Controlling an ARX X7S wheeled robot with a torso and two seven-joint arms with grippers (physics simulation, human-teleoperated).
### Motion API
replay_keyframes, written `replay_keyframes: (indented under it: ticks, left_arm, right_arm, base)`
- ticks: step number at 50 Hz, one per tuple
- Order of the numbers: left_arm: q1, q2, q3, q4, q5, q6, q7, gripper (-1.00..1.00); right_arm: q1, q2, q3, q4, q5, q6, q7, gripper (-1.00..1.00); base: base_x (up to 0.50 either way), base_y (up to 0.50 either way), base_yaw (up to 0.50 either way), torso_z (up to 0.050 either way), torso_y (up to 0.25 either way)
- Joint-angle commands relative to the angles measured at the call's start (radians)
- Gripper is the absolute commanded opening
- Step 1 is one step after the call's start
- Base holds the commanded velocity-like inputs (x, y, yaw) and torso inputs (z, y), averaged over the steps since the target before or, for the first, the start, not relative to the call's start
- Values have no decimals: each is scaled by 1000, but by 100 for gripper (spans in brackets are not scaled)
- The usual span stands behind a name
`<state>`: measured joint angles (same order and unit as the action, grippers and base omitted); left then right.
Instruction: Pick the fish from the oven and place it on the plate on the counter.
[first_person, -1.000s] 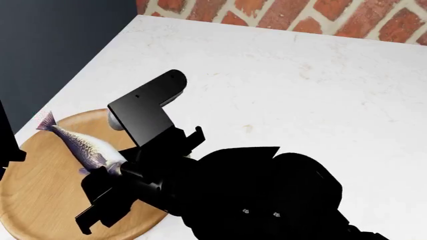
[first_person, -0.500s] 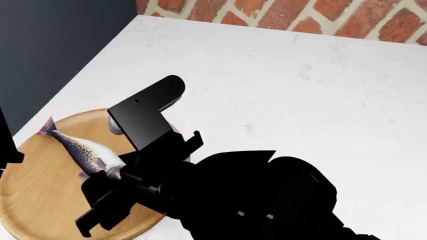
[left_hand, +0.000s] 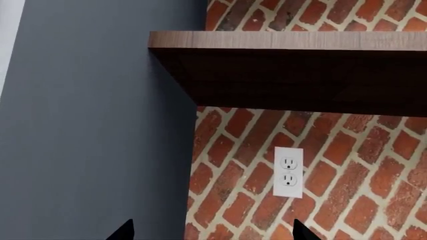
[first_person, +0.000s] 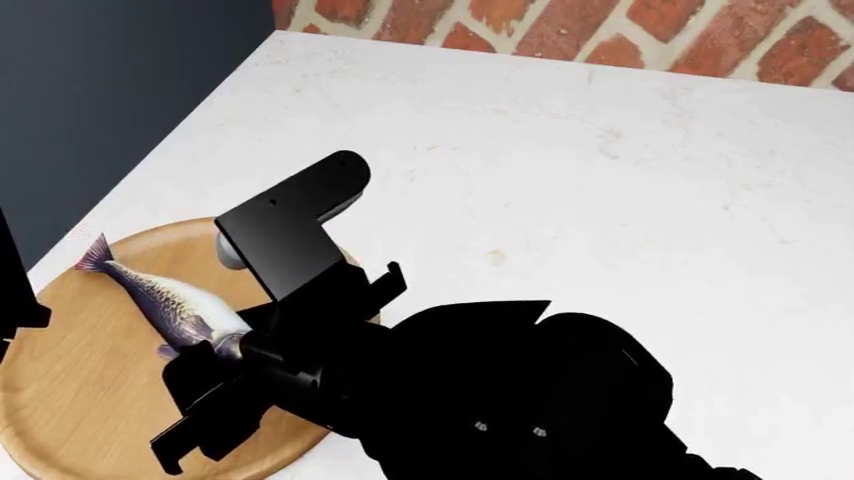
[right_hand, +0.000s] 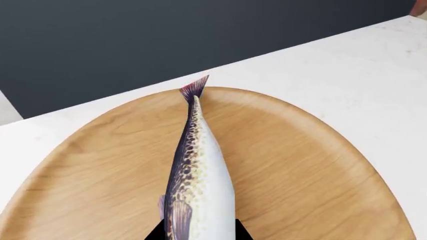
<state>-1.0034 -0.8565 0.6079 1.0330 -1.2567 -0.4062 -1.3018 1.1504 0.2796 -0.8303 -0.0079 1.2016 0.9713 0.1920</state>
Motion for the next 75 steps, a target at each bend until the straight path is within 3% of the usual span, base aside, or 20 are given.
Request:
replay_keyframes:
  ticks: [1, 38, 43, 52, 64, 71, 75]
  left_arm:
    - [-8, -3, 16, -1, 4, 10, -3, 100]
    - [-58, -12, 65, -1, -9, 29, -21, 100]
    - [-66, -14, 72, 2, -12, 29, -28, 100]
    - [-129, -27, 91, 10, -52, 20, -56, 100]
    - [-210, -29, 95, -13, -101, 4, -52, 100]
    - [-232, -54, 80, -36, -107, 4, -28, 100]
    - [-245, -67, 71, -51, -104, 3, -13, 100]
  right_arm:
    - [-2, 1, -13, 3, -6, 4, -4, 100]
    - [110, 3, 32, -8, 22, 7, 5, 100]
    - [178, 6, 60, 9, 14, -3, -4, 100]
    - [449, 24, 165, -29, -39, -48, 19, 100]
    - [638, 145, 346, -270, -35, -34, 296, 100]
    - [566, 262, 303, -589, -84, 26, 461, 100]
    - [398, 349, 351, -764, 10, 44, 641, 100]
  base:
    - [0, 0, 0, 0, 0]
    - [0, 0, 0, 0, 0]
    - [0, 0, 0, 0, 0]
    - [0, 0, 0, 0, 0]
    - [0, 0, 0, 0, 0]
    - [0, 0, 0, 0, 0]
    - [0, 0, 0, 0, 0]
